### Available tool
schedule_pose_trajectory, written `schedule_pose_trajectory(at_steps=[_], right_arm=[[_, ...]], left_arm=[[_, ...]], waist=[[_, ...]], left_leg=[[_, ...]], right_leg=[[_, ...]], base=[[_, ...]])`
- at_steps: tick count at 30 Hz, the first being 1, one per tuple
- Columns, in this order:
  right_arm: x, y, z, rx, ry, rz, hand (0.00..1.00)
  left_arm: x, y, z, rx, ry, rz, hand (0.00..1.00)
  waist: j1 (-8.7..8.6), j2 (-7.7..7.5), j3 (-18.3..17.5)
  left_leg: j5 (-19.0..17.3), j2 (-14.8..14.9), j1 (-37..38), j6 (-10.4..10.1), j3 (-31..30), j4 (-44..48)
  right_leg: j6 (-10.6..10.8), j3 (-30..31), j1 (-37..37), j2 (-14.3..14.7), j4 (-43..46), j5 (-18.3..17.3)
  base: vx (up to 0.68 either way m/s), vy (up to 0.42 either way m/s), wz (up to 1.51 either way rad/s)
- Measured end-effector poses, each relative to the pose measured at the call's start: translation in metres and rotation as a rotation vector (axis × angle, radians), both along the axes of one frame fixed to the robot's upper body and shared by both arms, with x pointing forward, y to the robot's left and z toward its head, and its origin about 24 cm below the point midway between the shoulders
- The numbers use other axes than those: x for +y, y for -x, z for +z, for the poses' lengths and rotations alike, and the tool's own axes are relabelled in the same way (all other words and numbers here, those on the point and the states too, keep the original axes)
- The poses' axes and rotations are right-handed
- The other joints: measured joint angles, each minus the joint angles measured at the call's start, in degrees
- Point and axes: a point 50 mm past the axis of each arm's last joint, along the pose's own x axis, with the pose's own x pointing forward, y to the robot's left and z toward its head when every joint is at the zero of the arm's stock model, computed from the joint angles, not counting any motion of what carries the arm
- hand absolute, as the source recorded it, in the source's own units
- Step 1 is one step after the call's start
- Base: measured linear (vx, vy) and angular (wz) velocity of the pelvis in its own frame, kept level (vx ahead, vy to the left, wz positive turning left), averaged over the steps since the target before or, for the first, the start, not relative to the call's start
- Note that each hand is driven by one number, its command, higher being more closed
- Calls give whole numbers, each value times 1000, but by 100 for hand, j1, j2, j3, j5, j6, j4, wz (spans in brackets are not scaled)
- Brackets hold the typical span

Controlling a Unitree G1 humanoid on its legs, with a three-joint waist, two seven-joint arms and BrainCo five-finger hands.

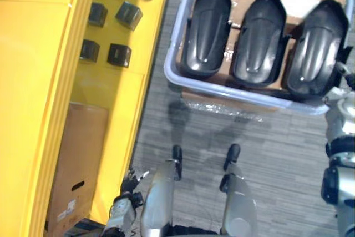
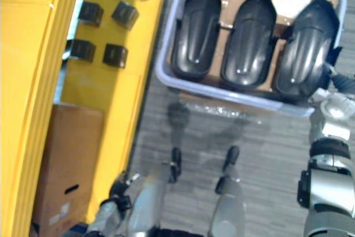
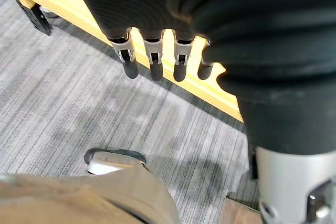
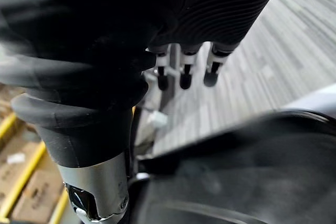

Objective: Walk over and take plastic housings, then place them on the shelf

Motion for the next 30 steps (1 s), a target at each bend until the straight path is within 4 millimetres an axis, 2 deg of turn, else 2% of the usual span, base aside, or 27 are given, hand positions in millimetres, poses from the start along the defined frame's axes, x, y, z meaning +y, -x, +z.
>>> schedule_pose_trajectory(at_steps=[2, 5, 10, 14, 17, 18, 21, 25, 30], right_arm=[[0, 0, -2, 27, -14, 0, 0], [-6, 2, 3, 44, -12, -17, 0], [-8, 3, 5, 88, -9, -65, 0], [-7, -1, 18, 99, 7, -59, 0], [-5, -3, 22, 126, 24, -54, 0], [-5, -4, 23, 137, 27, -50, 100], [-9, -1, 28, 198, 94, -56, 100], [-17, 4, 39, 250, 165, -90, 100], [-18, 6, 49, 307, 270, -116, 100]], left_arm=[[-1, 0, 0, -5, 6, -3, 0], [-8, -2, 1, -24, 51, 15, 0], [-13, -3, 2, -47, 80, 27, 0], [-20, -5, 2, -59, 115, 42, 0], [-22, -6, 3, -71, 140, 59, 0], [-25, -7, 4, -77, 155, 67, 0], [-28, -12, 8, -117, 167, 74, 0], [-34, -19, 14, -151, 190, 67, 0], [-37, -19, 14, -156, 200, 72, 0]], waist=[[-1, 5, 3], [-4, 142, 64], [13, 240, 75], [35, 337, 63], [65, 350, 55], [89, 350, 54], [157, 351, 54], [149, 357, 50], [138, 357, 50]], left_leg=[[2, -5, -16, 1, 22, 1], [9, -13, -43, 13, 28, 6], [57, -30, -189, 18, 45, 13], [60, -44, -301, 16, 79, 58], [65, -45, -473, 12, 69, 143], [64, -48, -516, 11, 68, 174], [72, -75, -631, 0, 34, 240], [66, -73, -828, -8, -52, 373], [82, -33, -888, -35, -73, 397]], right_leg=[[0, 16, -54, -12, 50, -1], [2, 15, -105, -45, 118, -13], [-4, 33, -392, -108, 414, -133], [-31, 46, -642, -173, 698, -237], [-44, 51, -899, -221, 962, -349], [-57, 56, -985, -244, 1083, -395], [-80, 39, -1166, -313, 1354, -521], [-109, -11, -1352, -357, 1617, -650], [-165, -31, -1462, -370, 1784, -730]], base=[[-13, 6, -2], [-21, 6, 0], [-18, -1, 0], [-6, 0, -1], [-36, 6, 4], [-19, -1, 3], [-23, -6, 8], [-33, -5, 11], [-6, -4, 1]])
